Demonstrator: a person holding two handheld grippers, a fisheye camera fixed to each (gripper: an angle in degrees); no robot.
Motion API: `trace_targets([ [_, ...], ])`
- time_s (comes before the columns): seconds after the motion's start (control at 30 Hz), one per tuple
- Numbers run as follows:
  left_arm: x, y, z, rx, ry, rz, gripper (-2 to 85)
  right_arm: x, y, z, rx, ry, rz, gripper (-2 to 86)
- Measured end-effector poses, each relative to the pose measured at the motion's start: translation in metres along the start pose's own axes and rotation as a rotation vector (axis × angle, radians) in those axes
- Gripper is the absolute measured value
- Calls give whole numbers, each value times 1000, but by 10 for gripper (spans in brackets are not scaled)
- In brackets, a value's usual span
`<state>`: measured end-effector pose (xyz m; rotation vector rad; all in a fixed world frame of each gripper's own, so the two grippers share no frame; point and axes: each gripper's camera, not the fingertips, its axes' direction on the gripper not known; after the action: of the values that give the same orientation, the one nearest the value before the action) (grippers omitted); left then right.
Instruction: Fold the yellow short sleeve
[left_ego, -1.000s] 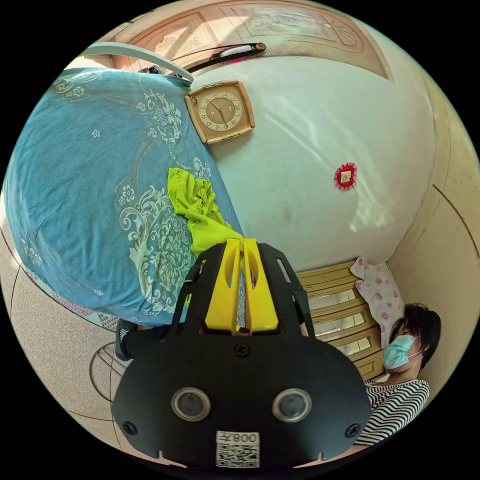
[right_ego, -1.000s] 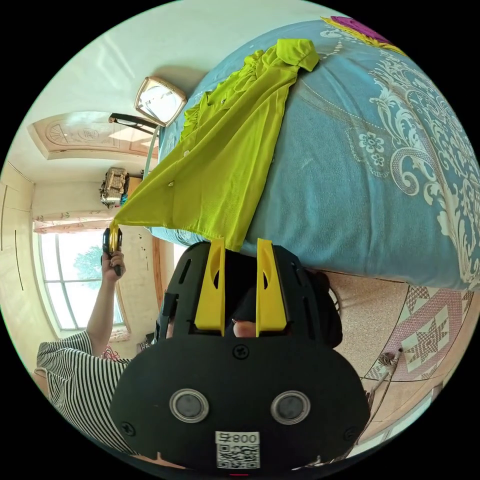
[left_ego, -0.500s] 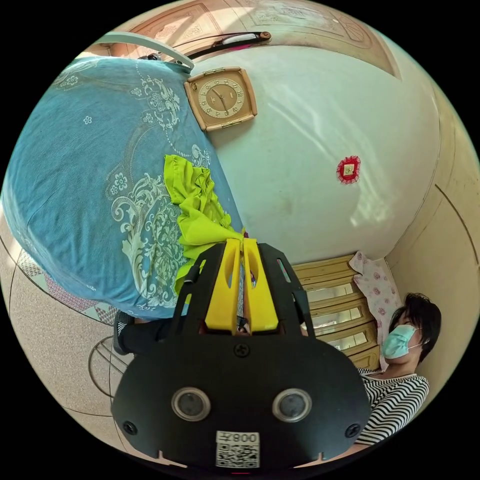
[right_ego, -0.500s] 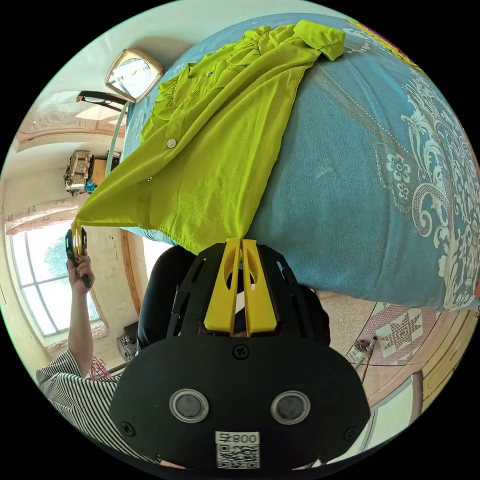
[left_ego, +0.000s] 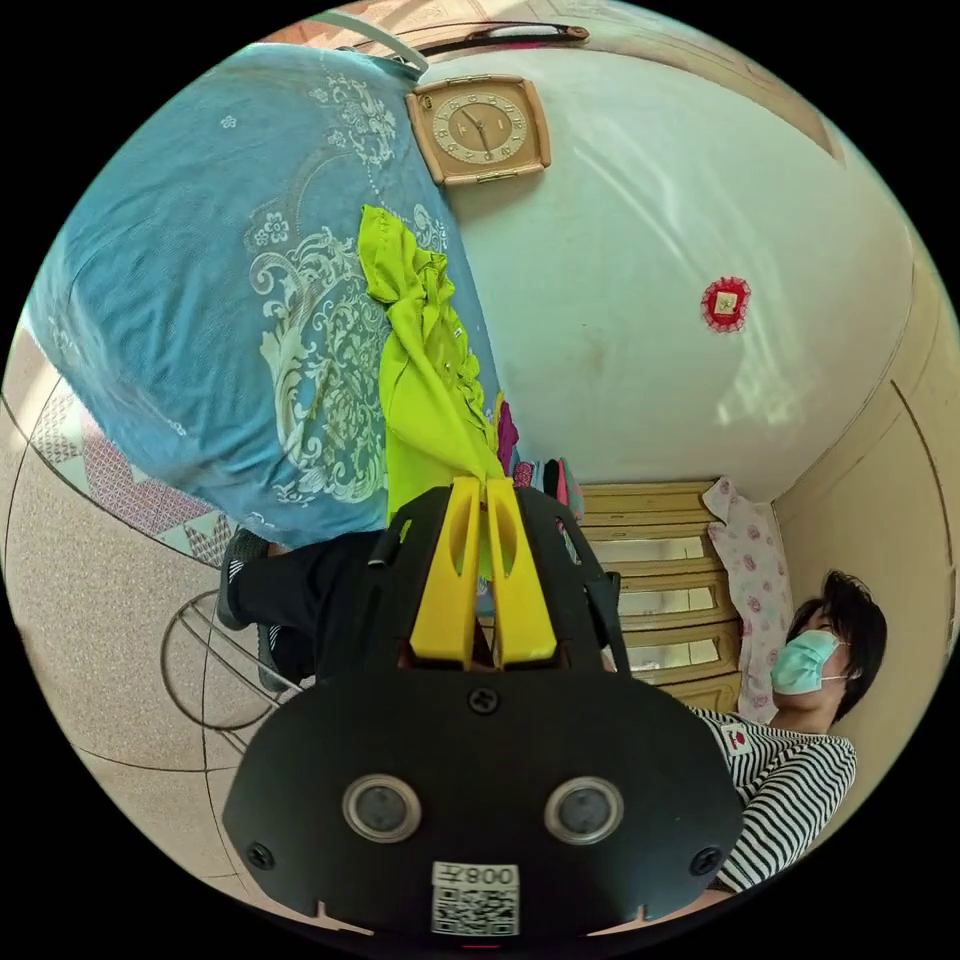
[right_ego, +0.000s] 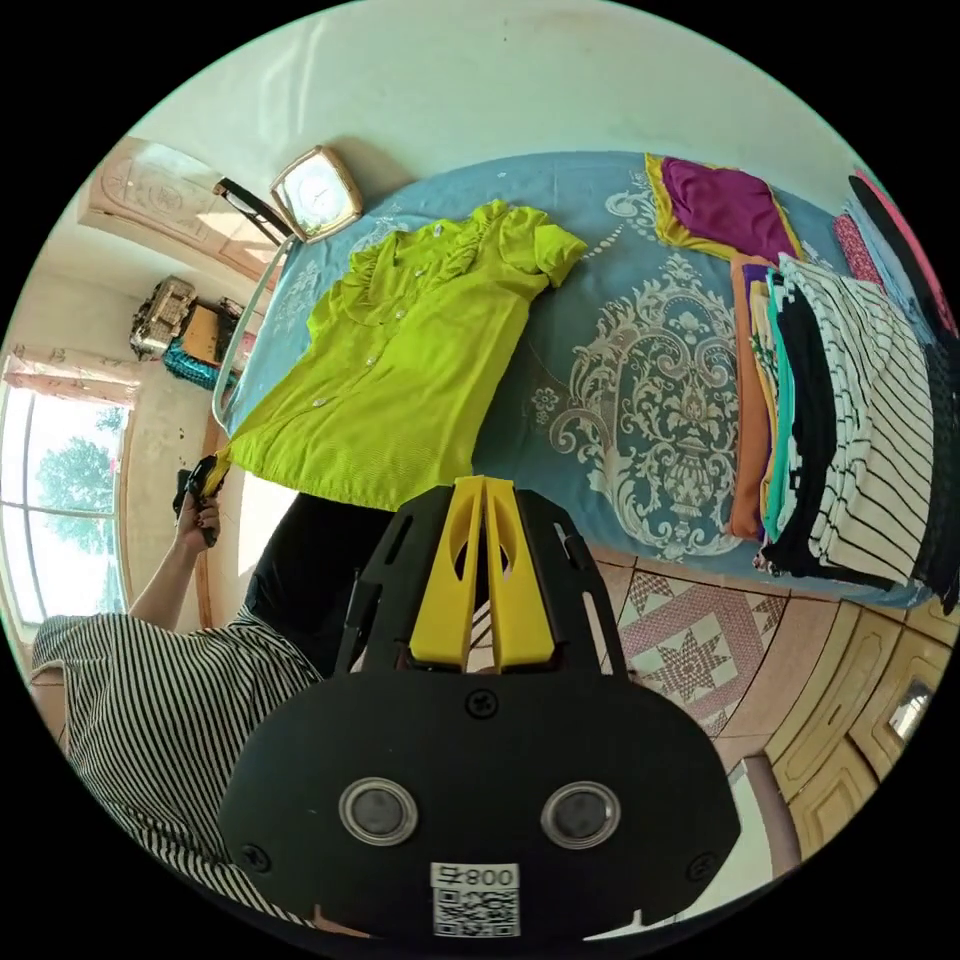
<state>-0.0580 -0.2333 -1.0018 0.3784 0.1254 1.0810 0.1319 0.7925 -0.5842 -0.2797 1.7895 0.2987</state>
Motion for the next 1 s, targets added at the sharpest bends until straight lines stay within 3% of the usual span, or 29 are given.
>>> trace_targets([
  [0.07, -18, 6, 1, 13, -41, -67, 8, 26, 11, 31, -60, 58, 123, 5],
  [0.13, -33, 11, 3, 19, -68, -112, 8, 46, 30, 64, -92, -17, 191, 22],
  [0.43, -25, -2, 23, -66, -161, -66, 8, 70, 42, 105, 2, -195, 253, 91],
  [0.6, -26, -8, 30, -67, -187, -73, 8, 81, 29, 140, -95, -211, 253, 90],
  [0.7, -33, -11, 36, -67, -193, -104, 8, 94, 25, 158, -149, -248, 269, 43],
  [0.87, -38, -25, 49, -52, -159, -134, 8, 114, 15, 150, -131, -321, 252, 8],
  [1.0, -15, -56, 60, -17, -38, -75, 8, 137, -1, 92, 3, -436, 181, 3],
])
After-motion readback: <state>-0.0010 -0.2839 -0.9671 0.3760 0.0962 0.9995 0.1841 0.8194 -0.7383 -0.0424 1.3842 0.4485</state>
